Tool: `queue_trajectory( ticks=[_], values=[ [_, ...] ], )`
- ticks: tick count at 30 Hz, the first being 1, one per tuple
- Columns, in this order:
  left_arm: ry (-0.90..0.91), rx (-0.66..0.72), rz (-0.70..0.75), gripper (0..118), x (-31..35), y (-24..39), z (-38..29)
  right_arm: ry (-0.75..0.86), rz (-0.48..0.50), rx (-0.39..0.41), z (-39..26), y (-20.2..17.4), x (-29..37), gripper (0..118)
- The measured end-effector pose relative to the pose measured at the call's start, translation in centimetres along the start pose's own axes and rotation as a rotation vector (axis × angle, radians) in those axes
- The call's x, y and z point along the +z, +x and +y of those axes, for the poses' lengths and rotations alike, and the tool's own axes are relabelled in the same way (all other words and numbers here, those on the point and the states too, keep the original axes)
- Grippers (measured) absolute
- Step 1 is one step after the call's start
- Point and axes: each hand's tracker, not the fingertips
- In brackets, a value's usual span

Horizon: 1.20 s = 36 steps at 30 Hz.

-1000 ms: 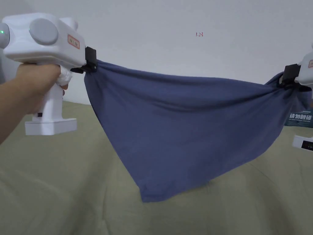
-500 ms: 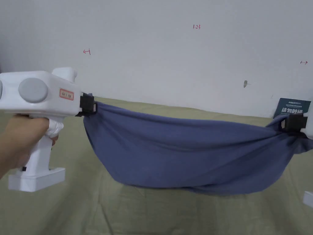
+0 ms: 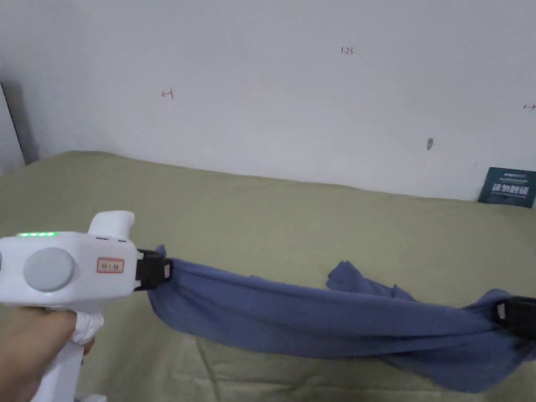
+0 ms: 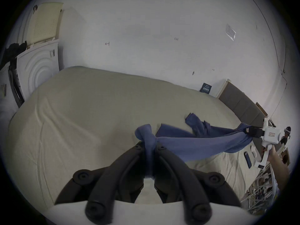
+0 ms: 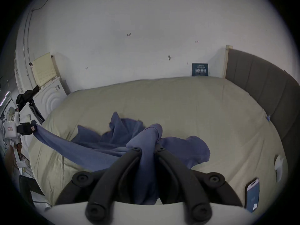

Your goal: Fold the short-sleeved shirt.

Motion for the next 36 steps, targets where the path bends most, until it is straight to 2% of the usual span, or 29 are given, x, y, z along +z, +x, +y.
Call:
queue_trajectory(
  ticks=[5,10,19,21,25,30,31,32,33,34,35,36],
  values=[
    [-0.059,0.026,0.005,11,1.4,0.2,-4.1,-0.032,-0.009,0.017,-3.8,-0.2,1.8,10],
    [-0.095,0.061,0.012,11,2.8,0.1,-8.0,-0.061,-0.008,-0.064,-7.0,0.6,2.7,10],
    [-0.16,0.101,0.015,11,6.3,-0.2,-14.5,-0.052,-0.017,-0.125,-10.5,0.8,5.8,10],
    [-0.173,0.109,0.019,11,6.6,-0.4,-15.6,-0.064,-0.026,-0.116,-11.5,0.8,6.2,10],
    [-0.187,0.136,0.024,11,7.0,-0.9,-17.6,-0.079,-0.031,-0.05,-13.4,1.0,6.1,10],
    [-0.211,0.119,0.04,12,7.1,-1.3,-19.8,-0.107,-0.031,-0.058,-15.5,1.1,7.0,10],
    [-0.212,0.113,0.04,15,7.2,-1.2,-20.2,-0.108,-0.035,-0.069,-16.2,1.4,6.8,11],
    [-0.21,0.108,0.038,30,7.2,-1.2,-20.4,-0.108,-0.035,-0.072,-16.7,1.6,6.8,15],
    [-0.206,0.101,0.047,55,7.3,-1.3,-20.7,-0.109,-0.037,-0.073,-16.9,1.5,6.8,22],
    [-0.206,0.092,0.064,83,7.3,-1.3,-21.0,-0.113,-0.049,-0.068,-17.0,1.4,7.0,33],
    [-0.209,0.092,0.063,105,7.4,-1.5,-21.1,-0.115,-0.048,-0.06,-16.7,1.2,7.1,53],
    [-0.219,0.094,0.063,106,7.3,-1.7,-21.3,-0.111,-0.059,-0.057,-16.6,1.1,7.4,69]
  ],
)
